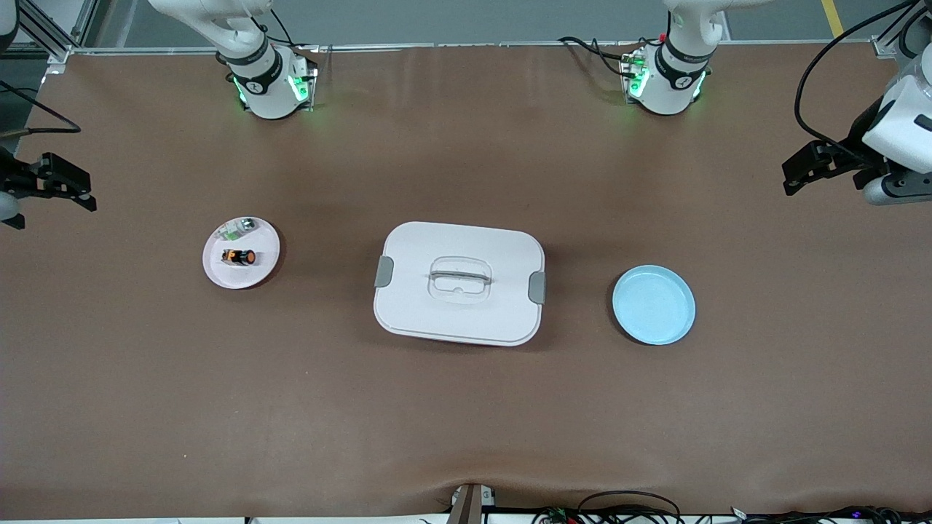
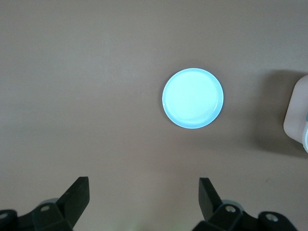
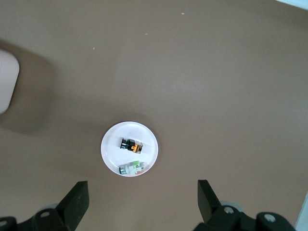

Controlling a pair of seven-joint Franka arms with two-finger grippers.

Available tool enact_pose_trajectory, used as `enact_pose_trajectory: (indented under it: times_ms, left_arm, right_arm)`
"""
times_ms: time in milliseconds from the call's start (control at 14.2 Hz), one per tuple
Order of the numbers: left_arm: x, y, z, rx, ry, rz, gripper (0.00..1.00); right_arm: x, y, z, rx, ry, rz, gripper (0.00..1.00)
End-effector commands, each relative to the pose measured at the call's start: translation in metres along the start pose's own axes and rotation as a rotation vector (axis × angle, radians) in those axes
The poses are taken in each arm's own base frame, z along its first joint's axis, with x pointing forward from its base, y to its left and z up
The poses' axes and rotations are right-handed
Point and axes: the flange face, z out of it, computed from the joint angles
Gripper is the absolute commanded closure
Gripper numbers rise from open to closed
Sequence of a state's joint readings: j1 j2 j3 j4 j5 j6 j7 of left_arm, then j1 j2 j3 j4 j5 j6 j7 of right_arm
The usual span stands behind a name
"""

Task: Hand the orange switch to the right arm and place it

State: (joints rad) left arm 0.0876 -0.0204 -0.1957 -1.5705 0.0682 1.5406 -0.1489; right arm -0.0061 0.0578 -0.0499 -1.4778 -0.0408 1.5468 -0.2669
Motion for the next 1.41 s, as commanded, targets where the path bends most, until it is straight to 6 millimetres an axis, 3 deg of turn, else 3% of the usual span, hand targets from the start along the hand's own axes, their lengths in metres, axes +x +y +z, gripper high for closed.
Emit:
enact_pose_trajectory:
  times_ms: [0, 212, 353, 636, 777, 918, 1059, 1342]
  left_arm:
    - [-0.005, 0.003, -0.005, -0.021, 0.009, 0.018, 0.00]
    - [-0.004, 0.005, -0.004, -0.039, 0.005, 0.019, 0.00]
    - [-0.004, 0.005, -0.004, -0.040, 0.005, 0.019, 0.00]
    - [-0.002, 0.005, -0.004, -0.040, 0.005, 0.022, 0.00]
    - [-0.003, 0.007, 0.002, -0.037, -0.011, 0.028, 0.00]
    - [-0.005, 0.006, 0.001, -0.036, -0.026, 0.029, 0.00]
    - [-0.004, 0.010, 0.001, -0.034, -0.024, 0.035, 0.00]
    - [-0.005, 0.011, -0.006, -0.037, -0.010, 0.040, 0.00]
  right_arm:
    - [-0.006, 0.002, -0.009, 0.018, -0.025, 0.180, 0.00]
    - [-0.014, 0.000, -0.019, 0.019, -0.004, 0.196, 0.00]
    - [-0.022, -0.003, -0.015, 0.023, -0.003, 0.197, 0.00]
    - [-0.069, -0.015, 0.010, 0.020, 0.072, 0.198, 0.00]
    - [-0.084, -0.017, 0.018, 0.023, 0.071, 0.203, 0.00]
    - [-0.086, -0.015, 0.023, 0.026, 0.049, 0.210, 0.00]
    - [-0.085, -0.015, 0.013, 0.025, 0.045, 0.208, 0.00]
    - [-0.067, -0.008, 0.004, 0.025, 0.022, 0.214, 0.00]
